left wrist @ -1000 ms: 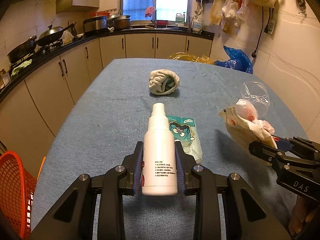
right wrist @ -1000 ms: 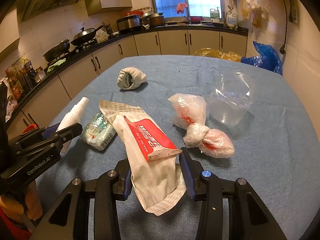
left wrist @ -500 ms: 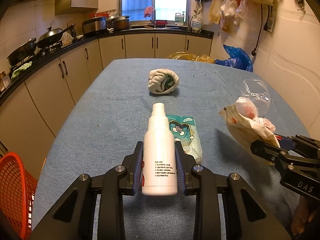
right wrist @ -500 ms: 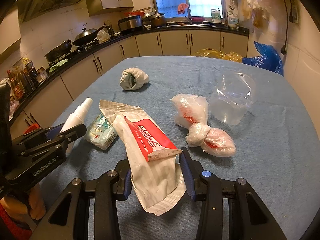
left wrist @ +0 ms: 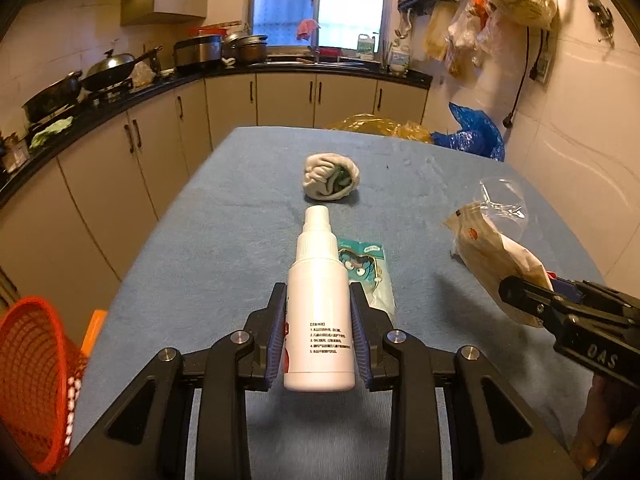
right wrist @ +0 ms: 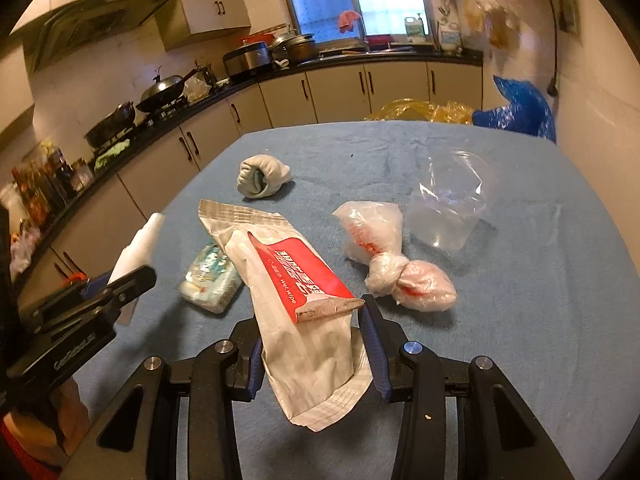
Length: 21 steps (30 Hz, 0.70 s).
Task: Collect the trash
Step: 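Lift the spray bottle and white-and-red snack bag and hold them above the table, then carry the spray bottle and snack bag with both grippers toward the red basket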
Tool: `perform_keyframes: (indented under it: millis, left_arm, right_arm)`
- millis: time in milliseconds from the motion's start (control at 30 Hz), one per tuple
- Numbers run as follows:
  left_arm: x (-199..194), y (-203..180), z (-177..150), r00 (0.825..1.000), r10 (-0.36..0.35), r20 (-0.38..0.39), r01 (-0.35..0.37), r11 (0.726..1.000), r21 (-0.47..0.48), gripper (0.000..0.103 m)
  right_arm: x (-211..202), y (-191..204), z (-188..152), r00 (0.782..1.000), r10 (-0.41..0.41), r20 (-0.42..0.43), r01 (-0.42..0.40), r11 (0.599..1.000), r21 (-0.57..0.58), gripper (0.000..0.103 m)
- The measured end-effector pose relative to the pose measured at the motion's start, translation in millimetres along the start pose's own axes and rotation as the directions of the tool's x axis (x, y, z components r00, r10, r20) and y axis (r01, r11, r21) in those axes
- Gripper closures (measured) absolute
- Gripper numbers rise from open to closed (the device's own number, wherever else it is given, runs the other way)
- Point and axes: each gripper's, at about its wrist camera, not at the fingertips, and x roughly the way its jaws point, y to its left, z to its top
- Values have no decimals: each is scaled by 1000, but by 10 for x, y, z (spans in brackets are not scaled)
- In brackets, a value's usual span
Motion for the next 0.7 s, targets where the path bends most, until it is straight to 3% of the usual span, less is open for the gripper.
perform_keyframes:
  millis: [100, 367, 700]
  left_arm:
    - [-193, 81, -50, 1000, -18, -2, 18, 1000, -24, 74]
    - [-801, 504, -210, 999, 30, 44, -26, 996, -88, 74]
    - [-1244, 1346, -476, 988, 146, 59, -131, 971, -201, 74]
  right_arm:
    - [-96, 99, -30, 1000, 9, -16, -8, 1000, 5, 58]
    - [-221, 690, -117, 993, 109, -52, -112, 993, -46, 58]
    - [-130, 1625, -154, 967, 219, -127, -238, 959, -154, 58]
